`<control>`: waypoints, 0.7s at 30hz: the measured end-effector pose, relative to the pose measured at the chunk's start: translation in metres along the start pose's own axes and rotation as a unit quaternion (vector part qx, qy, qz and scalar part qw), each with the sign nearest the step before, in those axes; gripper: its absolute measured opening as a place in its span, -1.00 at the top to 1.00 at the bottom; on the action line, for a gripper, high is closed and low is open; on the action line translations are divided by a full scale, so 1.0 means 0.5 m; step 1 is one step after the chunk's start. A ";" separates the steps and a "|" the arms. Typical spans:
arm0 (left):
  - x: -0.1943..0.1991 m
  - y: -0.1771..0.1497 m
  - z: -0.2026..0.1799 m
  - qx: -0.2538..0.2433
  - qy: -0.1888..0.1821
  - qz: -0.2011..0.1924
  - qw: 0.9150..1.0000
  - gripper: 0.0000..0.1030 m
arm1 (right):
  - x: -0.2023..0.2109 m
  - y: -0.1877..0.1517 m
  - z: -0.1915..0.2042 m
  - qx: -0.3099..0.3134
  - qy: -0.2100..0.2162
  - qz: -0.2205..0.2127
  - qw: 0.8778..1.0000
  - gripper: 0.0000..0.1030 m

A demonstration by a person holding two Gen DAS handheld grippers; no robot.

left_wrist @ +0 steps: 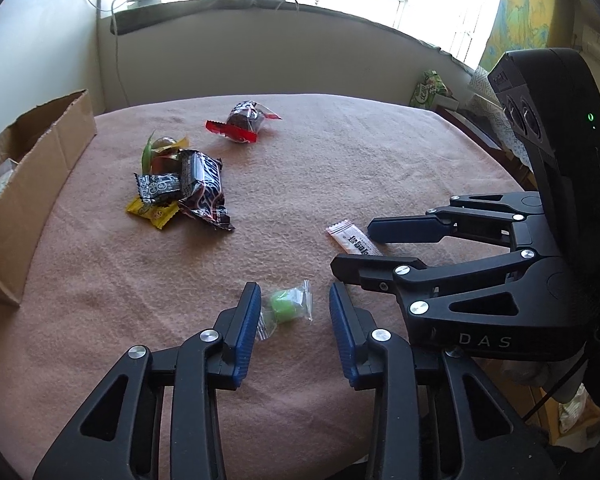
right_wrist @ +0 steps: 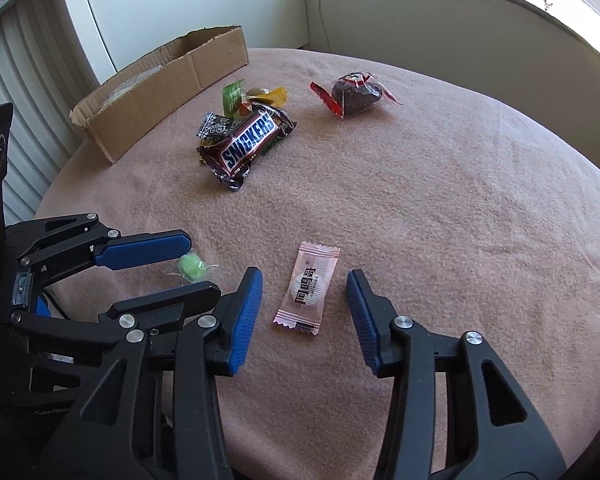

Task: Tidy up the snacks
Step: 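Grasp the green candy with the left gripper while the right gripper grasps the pink candy, then carry the green candy with the left gripper while the right gripper carries the pink candy to the box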

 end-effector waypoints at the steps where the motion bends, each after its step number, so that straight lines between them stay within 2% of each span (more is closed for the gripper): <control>1: -0.001 -0.002 0.000 -0.001 0.002 0.000 1.000 0.43 | -0.001 -0.001 0.001 0.001 -0.001 -0.001 1.000 0.11; 5: -0.003 -0.006 0.009 0.000 0.007 -0.002 1.000 0.57 | -0.003 -0.003 0.007 0.012 -0.013 -0.001 1.000 0.13; 8: -0.002 -0.008 0.010 -0.002 0.006 -0.006 1.000 0.59 | -0.004 -0.005 0.013 0.021 -0.029 -0.002 0.999 0.24; 11: -0.002 -0.011 0.010 -0.001 0.006 -0.010 1.000 0.60 | -0.002 -0.006 0.011 0.023 -0.033 -0.002 0.999 0.40; 13: -0.001 -0.012 0.011 0.001 0.003 -0.012 1.000 0.61 | -0.001 -0.006 0.010 0.023 -0.035 -0.003 0.999 0.58; 21: 0.009 -0.016 0.011 0.004 -0.003 -0.020 1.000 0.64 | 0.007 -0.005 0.004 0.016 -0.032 -0.010 0.999 0.60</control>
Point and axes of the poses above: each gripper's, at about its wrist camera, not at the fingertips, and x roughly against the way its jaws point, z to its left, y to its top, the point moved 1 cm from there along -x, roughly the way its jaws point, and after that the axes turned 9 degrees about z, right-handed, at the moved point
